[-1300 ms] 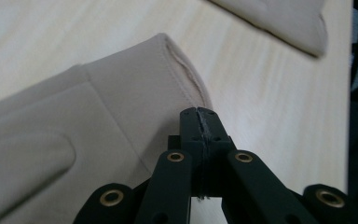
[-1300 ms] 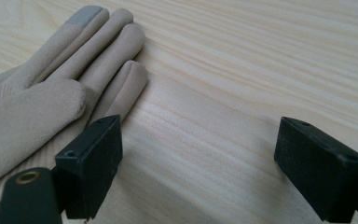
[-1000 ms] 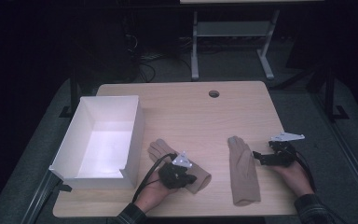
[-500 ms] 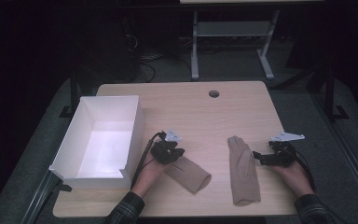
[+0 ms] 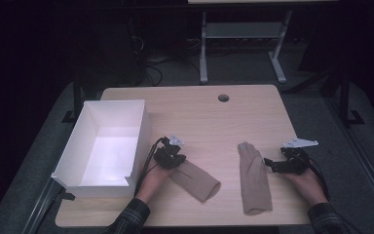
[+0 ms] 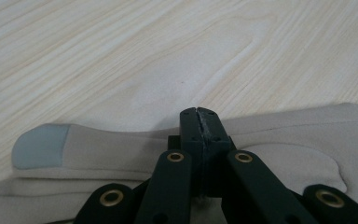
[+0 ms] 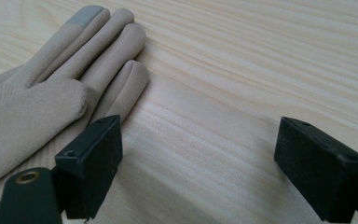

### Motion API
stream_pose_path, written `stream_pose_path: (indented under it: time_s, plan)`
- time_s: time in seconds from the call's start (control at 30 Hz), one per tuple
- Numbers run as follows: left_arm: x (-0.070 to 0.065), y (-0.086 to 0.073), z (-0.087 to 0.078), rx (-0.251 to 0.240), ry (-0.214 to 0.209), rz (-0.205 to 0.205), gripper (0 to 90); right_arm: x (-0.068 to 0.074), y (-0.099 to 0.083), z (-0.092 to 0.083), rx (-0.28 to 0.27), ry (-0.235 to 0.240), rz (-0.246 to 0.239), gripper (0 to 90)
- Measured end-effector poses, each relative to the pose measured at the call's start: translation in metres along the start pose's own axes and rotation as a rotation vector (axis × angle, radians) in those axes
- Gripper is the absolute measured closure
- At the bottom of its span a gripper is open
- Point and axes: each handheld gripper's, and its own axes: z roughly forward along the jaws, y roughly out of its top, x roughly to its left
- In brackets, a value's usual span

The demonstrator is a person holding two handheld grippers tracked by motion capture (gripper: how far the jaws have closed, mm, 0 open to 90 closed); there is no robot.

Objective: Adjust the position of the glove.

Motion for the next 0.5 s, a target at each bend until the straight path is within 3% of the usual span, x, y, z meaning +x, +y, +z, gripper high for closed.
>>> stream_pose_path:
  time_s: [0.17, 0.5]
  plan:
    - [-0.003, 0.005, 0.004, 0.001, -0.027, 0.022, 89.8, 0.0, 0.0, 0.0, 0.0, 0.0, 0.0, 14.8]
    - [-0.023, 0.025, 0.023, -0.002, -0.074, 0.085, 89.7, 0.0, 0.0, 0.0, 0.0, 0.0, 0.001, 14.8]
